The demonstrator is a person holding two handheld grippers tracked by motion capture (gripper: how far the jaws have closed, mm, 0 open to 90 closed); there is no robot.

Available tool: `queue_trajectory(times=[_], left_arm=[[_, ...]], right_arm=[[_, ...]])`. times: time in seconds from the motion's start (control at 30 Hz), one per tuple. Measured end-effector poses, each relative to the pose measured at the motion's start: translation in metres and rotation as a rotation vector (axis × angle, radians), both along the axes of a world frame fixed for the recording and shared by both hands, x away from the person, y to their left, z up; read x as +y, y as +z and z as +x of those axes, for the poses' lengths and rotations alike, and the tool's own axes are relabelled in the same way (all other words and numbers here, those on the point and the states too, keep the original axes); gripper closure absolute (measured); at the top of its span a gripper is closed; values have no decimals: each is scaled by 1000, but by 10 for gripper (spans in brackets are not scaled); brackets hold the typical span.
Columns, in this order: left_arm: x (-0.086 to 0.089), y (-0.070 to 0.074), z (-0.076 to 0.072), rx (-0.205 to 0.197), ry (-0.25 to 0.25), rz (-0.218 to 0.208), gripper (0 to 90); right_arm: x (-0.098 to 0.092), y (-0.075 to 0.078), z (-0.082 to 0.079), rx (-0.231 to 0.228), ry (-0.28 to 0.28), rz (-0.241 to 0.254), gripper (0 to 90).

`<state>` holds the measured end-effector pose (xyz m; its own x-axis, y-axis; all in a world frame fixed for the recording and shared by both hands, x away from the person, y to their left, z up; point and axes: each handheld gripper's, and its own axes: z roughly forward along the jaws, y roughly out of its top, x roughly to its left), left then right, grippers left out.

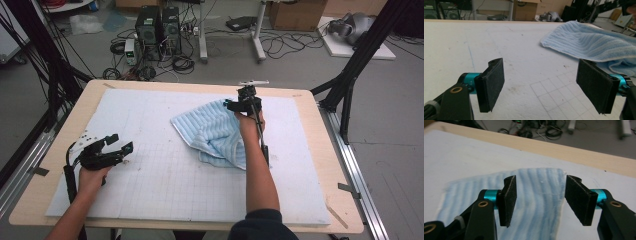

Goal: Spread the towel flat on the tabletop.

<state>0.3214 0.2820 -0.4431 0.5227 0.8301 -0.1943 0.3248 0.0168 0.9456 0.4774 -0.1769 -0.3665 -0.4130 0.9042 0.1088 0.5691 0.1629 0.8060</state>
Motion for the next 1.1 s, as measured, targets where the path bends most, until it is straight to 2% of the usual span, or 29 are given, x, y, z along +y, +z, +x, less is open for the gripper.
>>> queue_trajectory(times=[0.07,0.2,0.27,0.3,0.33,0.37,0.47,0.5,0.53,0.67,0.8,0.83,0.87,0.93,1.1], left_arm=[[-3,0,-1,1,-10,5,229],[-7,1,-2,-3,-26,-3,236],[-10,1,-2,-4,-37,-1,240],[-11,2,-2,-3,-45,2,248],[-13,1,-2,-4,-54,4,248],[-16,1,-2,-1,-67,5,253],[-24,0,-1,4,-105,10,274],[-28,0,-1,7,-122,11,296],[-32,0,-1,9,-137,17,296],[-53,1,1,15,-194,37,300],[-79,2,5,12,-228,33,271],[-89,2,9,22,-234,52,247],[-97,2,12,36,-235,55,233],[-114,2,17,50,-268,63,235],[-150,5,29,64,-339,84,295]], right_arm=[[-4,4,-15,-38,29,-3,409],[-17,6,-45,-57,91,24,380],[-26,5,-64,-72,127,44,377],[-32,2,-80,-79,143,25,377],[-32,2,-80,-79,143,25,377],[-36,-1,-89,-84,151,12,377],[-50,-13,-113,-96,160,34,374],[-57,-21,-125,-92,158,39,368],[-57,-21,-125,-92,158,39,368],[-68,-36,-144,-87,158,35,368],[-73,-42,-154,-86,164,20,368],[-74,-42,-155,-89,167,23,368],[-75,-41,-156,-96,167,31,368],[-78,-40,-158,-108,161,38,368],[-82,-43,-159,-97,155,44,366]])
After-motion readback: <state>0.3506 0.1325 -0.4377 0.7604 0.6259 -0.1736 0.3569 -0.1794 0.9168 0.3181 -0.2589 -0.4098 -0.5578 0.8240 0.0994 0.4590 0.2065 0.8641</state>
